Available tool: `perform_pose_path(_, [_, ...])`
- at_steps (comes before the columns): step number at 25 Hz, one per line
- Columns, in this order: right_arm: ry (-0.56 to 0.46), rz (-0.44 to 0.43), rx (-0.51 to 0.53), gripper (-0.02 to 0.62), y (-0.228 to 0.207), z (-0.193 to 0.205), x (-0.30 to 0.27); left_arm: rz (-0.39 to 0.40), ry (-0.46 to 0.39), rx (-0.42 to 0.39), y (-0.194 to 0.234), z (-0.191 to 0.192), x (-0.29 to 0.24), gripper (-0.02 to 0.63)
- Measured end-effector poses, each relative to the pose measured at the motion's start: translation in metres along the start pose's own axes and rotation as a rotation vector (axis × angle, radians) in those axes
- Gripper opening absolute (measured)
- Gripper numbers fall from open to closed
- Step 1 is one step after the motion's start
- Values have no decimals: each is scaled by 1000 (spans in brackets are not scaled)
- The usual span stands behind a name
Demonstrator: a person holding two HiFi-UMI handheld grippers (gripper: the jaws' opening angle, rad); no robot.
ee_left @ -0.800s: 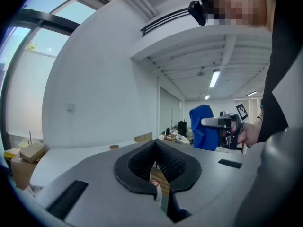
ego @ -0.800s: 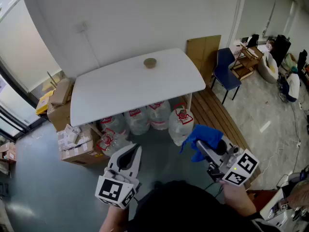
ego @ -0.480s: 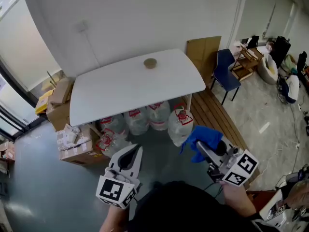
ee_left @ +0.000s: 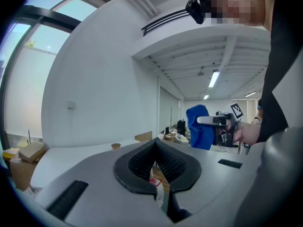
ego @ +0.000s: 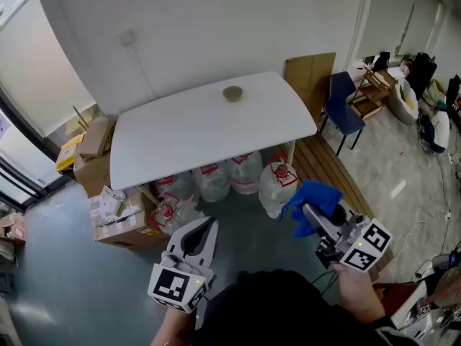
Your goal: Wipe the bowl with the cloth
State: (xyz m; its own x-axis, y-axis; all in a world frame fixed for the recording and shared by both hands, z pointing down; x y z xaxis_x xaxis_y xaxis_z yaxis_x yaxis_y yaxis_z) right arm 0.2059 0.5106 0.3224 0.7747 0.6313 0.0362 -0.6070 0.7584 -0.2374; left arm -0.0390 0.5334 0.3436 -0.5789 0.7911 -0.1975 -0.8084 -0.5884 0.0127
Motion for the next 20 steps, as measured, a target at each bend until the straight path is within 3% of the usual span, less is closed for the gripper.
perform_pose_path(10, [52,11,-41,71,-22,15,-45,31,-20,-9,42,0,-28,11])
perform_pose_path(20, [46,-50,-77,71,-139,-3,-143,-31,1,-11,121,-22,-136,11])
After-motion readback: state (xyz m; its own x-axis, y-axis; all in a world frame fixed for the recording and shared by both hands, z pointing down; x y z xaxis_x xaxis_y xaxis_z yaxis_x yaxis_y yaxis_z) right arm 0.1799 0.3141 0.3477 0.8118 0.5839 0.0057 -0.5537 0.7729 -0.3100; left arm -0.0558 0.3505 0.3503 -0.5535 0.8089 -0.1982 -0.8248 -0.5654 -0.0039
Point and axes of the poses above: the fingertips, and each gripper's own axes: x backward along the fingers, y to its left, z out of its underside, the point moved 4 cm from there along x, backward along the fingers, and after that the axes turned 3 degrees about y, right-handed, at the moved point
